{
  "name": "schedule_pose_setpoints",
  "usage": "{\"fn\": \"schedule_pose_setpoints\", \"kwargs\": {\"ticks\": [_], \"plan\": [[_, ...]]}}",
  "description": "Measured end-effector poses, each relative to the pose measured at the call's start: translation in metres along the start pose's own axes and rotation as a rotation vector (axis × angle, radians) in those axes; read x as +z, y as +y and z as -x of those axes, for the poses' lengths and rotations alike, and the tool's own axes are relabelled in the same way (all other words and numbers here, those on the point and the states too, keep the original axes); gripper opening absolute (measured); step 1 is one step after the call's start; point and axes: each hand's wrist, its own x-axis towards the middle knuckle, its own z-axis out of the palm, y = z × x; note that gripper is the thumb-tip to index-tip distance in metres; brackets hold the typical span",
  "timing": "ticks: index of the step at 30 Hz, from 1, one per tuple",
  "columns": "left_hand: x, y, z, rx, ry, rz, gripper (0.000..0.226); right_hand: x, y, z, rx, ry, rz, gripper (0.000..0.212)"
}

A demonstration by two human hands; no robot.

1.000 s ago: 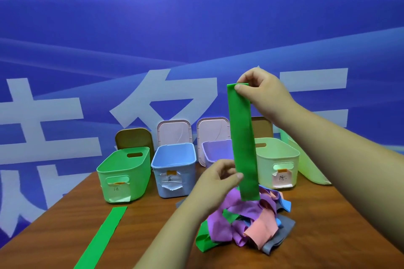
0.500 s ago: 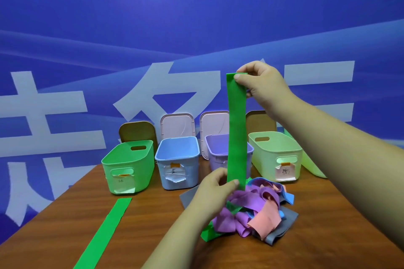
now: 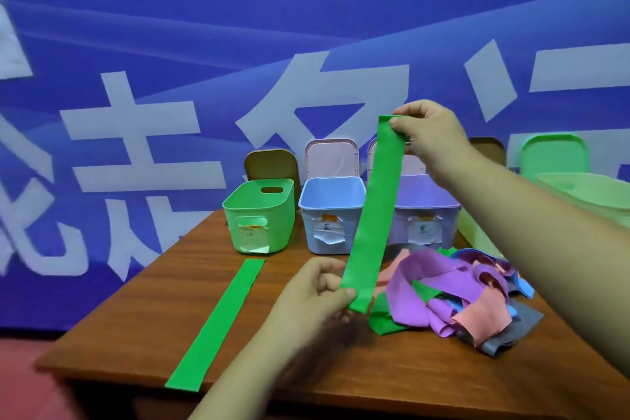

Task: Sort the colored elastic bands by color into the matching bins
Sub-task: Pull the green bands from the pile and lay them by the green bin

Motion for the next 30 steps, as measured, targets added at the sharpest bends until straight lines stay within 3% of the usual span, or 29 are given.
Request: {"fn": "schedule_pose_setpoints", "kwargs": {"ticks": [3, 10, 17, 24, 30], "plan": [[-0.030, 0.003, 0.033, -0.009, 0.096, 0.073, 0.035, 0.033, 0.027, 0.003, 0.067, -0.027, -0.020, 0.015], [-0.094, 0.019, 0.102, -0.073, 0.214, -0.044, 0.006, 0.126, 0.090, 0.022, 0.176, -0.113, 0.017, 0.012], [-0.153, 0.007, 0.141, -0.152, 0.241, -0.242, 0.025, 0.216, 0.145, 0.057, 0.248, -0.170, 0.056, 0.013], [-0.176, -0.002, 0.156, -0.153, 0.331, -0.325, 0.016, 0.270, 0.199, 0.078, 0.355, -0.204, 0.102, 0.013], [-0.183, -0.011, 0.155, -0.138, 0.382, -0.386, 0.014, 0.282, 0.220, 0.087, 0.327, -0.205, 0.228, 0.009]]}}
